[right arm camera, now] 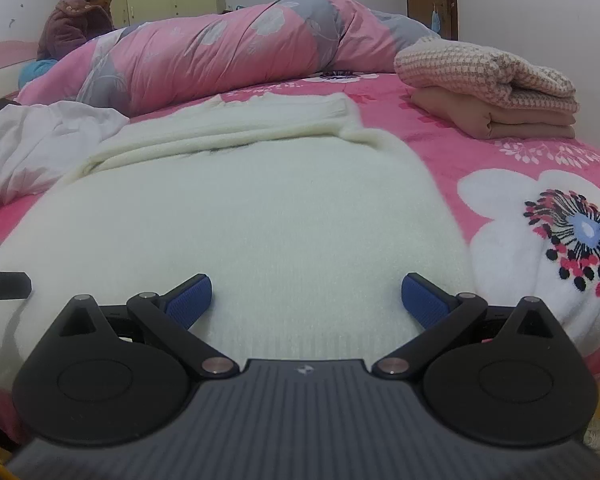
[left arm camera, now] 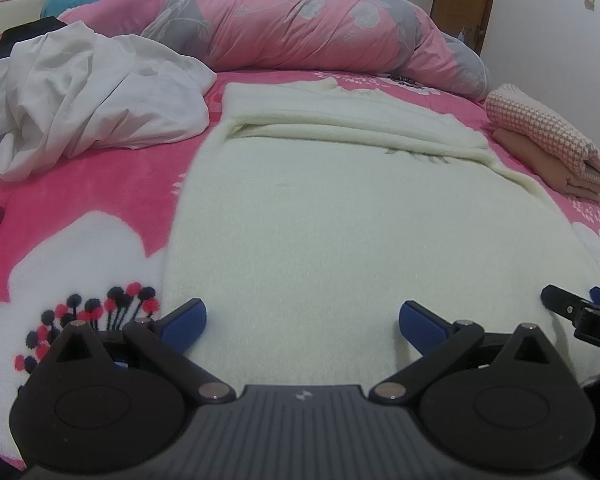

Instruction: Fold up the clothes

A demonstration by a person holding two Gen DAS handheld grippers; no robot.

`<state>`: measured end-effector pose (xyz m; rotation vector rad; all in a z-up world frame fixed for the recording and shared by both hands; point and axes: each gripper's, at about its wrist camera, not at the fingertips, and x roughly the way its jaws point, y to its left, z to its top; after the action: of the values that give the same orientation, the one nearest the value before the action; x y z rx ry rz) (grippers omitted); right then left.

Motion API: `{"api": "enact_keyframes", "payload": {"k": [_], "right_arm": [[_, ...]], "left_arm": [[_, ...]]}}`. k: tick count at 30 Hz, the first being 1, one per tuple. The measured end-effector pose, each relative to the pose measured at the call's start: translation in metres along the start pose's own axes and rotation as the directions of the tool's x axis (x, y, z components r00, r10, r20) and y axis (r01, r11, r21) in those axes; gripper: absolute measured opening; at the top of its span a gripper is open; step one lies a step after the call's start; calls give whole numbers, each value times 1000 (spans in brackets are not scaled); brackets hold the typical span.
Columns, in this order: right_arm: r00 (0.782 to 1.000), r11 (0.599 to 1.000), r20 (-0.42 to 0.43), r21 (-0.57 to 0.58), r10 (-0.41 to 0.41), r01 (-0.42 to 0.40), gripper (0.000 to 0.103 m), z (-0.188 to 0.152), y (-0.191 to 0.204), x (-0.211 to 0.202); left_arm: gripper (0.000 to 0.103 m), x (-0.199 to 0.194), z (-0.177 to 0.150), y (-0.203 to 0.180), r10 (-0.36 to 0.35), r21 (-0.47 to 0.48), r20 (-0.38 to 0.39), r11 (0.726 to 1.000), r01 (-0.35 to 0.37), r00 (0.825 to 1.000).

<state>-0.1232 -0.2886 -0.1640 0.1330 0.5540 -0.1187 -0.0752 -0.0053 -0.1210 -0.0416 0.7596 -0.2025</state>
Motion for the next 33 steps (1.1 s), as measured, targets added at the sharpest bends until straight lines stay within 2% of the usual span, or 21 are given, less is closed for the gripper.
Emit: {"api": "enact_keyframes", "payload": {"k": [11,15,16,19,23,28,31,33], "right_arm": [[1000,1000,-1,-10,-6,6,102,0,2,0],[1000,1000,-21,-26,-14,13,102,3,3,2],[999,999,-29,-29,-15,14,102,4,3,2],[999,999,-42,-38,-30,29,102,12,3,-1],[999,997,25,-64,-43,44,102,25,1,-11],[998,991,33,-123,-48,52,99,38,-1,-8],[999,988,27,-148,-33,37,92,38,-1,-4],[1000,987,16,-157,-26,29,79,36,0,0]], "left_arm": [[103,-1,-1,-3,10,27,2,1000,-10,1000],[103,-16,1,-3,-7,27,79,1000,5,997],[103,-21,2,-5,-9,36,106,999,5,994],[103,-23,10,-15,-4,94,126,996,-8,992],[103,-12,22,-27,28,120,96,992,-40,995],[96,6,29,-35,43,101,10,994,-44,999],[94,13,27,-37,48,95,-33,994,-45,998],[94,16,25,-38,59,96,-52,994,-54,997]]}}
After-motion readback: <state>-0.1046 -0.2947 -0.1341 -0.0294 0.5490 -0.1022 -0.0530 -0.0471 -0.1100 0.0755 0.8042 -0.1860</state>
